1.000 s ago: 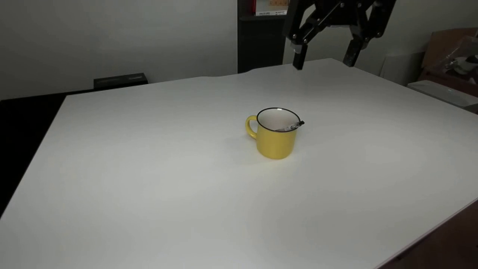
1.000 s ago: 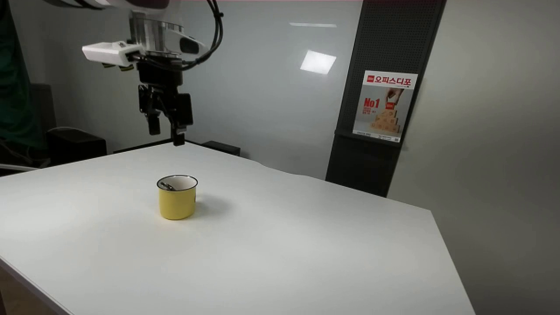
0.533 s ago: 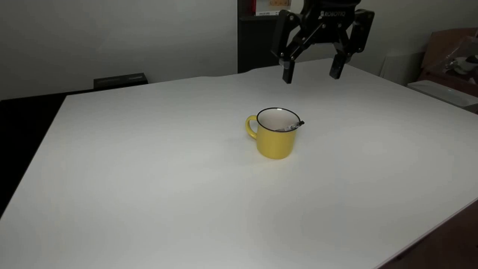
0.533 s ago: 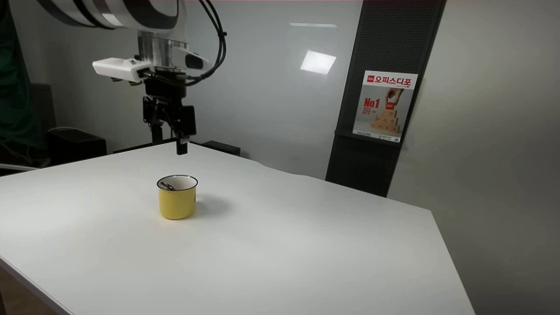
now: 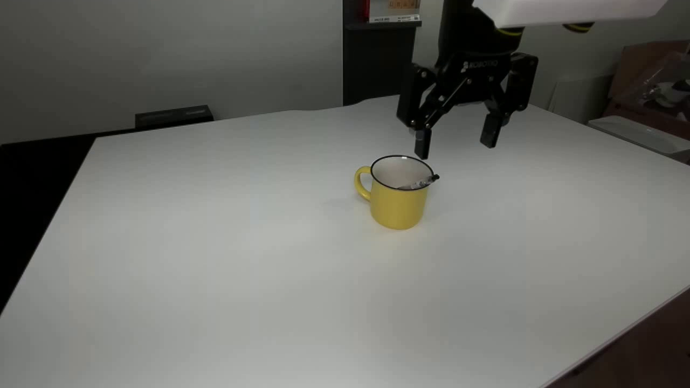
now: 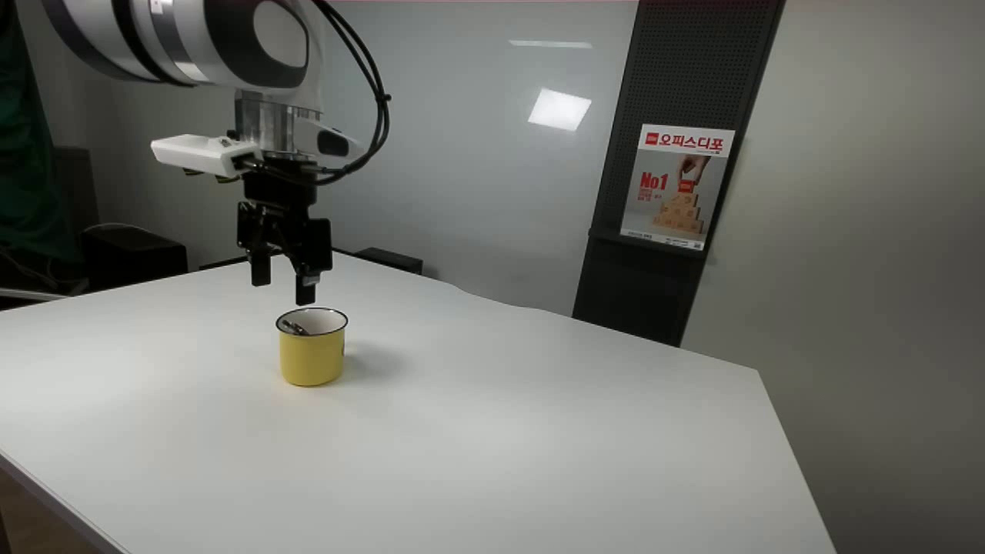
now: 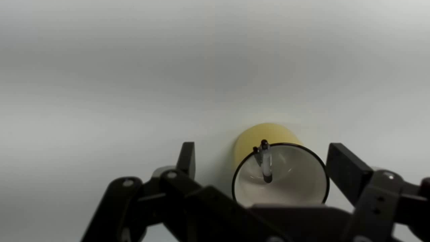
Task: Remove the pen from the cup, put it on the table and return it back in the cup
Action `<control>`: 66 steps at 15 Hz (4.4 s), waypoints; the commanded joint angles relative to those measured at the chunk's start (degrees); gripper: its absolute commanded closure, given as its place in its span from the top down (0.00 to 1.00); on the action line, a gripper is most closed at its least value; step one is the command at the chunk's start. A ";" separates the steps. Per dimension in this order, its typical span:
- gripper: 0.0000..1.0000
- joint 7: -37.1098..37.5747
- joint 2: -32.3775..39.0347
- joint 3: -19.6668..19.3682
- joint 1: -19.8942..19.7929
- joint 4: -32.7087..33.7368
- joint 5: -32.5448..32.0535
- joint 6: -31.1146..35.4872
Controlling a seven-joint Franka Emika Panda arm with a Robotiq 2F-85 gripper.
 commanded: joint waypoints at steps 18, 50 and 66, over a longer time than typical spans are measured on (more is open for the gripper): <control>0.12 -4.81 9.87 -4.29 2.96 4.94 0.02 4.13; 0.02 -15.20 -9.49 -9.19 -6.46 10.67 23.12 -35.24; 0.02 -21.79 15.70 -12.16 -16.68 22.85 52.31 -48.78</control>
